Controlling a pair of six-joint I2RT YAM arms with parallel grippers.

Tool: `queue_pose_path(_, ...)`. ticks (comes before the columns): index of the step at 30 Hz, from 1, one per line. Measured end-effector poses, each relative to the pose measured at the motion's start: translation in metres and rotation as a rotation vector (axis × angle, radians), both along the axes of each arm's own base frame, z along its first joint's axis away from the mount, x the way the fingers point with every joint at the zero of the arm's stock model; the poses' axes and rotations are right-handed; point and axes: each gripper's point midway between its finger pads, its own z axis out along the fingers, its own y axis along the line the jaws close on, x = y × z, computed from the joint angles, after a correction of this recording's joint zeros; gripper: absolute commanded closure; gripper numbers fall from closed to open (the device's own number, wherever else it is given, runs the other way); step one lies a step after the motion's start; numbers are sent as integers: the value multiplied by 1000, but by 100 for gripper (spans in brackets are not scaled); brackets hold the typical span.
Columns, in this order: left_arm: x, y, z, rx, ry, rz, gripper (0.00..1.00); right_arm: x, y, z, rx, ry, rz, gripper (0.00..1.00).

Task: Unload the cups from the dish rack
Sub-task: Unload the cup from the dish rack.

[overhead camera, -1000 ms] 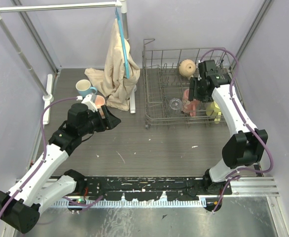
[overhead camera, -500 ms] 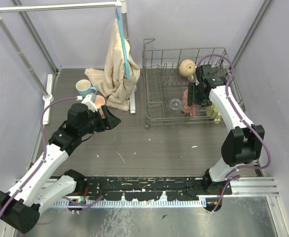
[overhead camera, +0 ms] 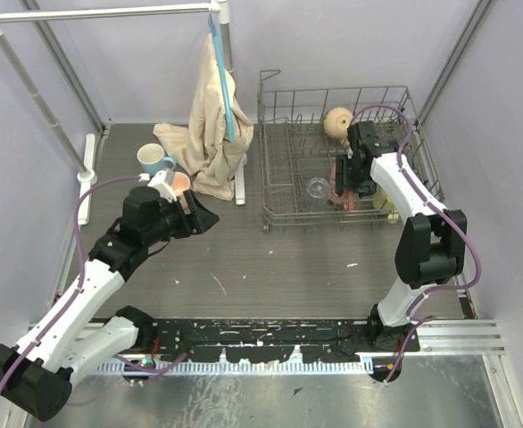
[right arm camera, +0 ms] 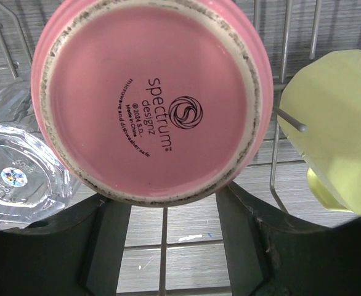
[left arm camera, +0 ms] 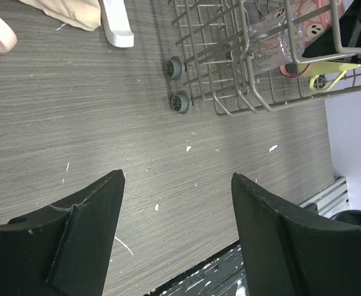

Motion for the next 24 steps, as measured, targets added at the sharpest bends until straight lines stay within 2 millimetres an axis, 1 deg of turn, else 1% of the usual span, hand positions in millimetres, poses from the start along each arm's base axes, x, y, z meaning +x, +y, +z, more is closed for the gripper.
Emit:
queue_pose_path(6, -2, 2, -10, 12, 21, 4, 23, 4, 2, -6, 8, -13, 5, 40)
queue_pose_path(12, -1, 3, -13, 18, 23, 11, 23, 6, 4, -11, 13, -23, 8, 42)
queue_pose_path(14, -1, 3, -13, 19, 23, 12, 23, 5, 4, -13, 14, -34, 7, 45)
queue_pose_path(16, -1, 3, -13, 19, 23, 13, 23, 4, 3, -20, 11, -32, 3, 48)
queue_pose_path(20, -1, 3, -13, 19, 23, 13, 23, -4, 2, -35, 6, -5, -3, 47)
queue_pose_path(24, -1, 4, -13, 19, 22, 14, 23, -4, 2, -39, 6, -8, -4, 46)
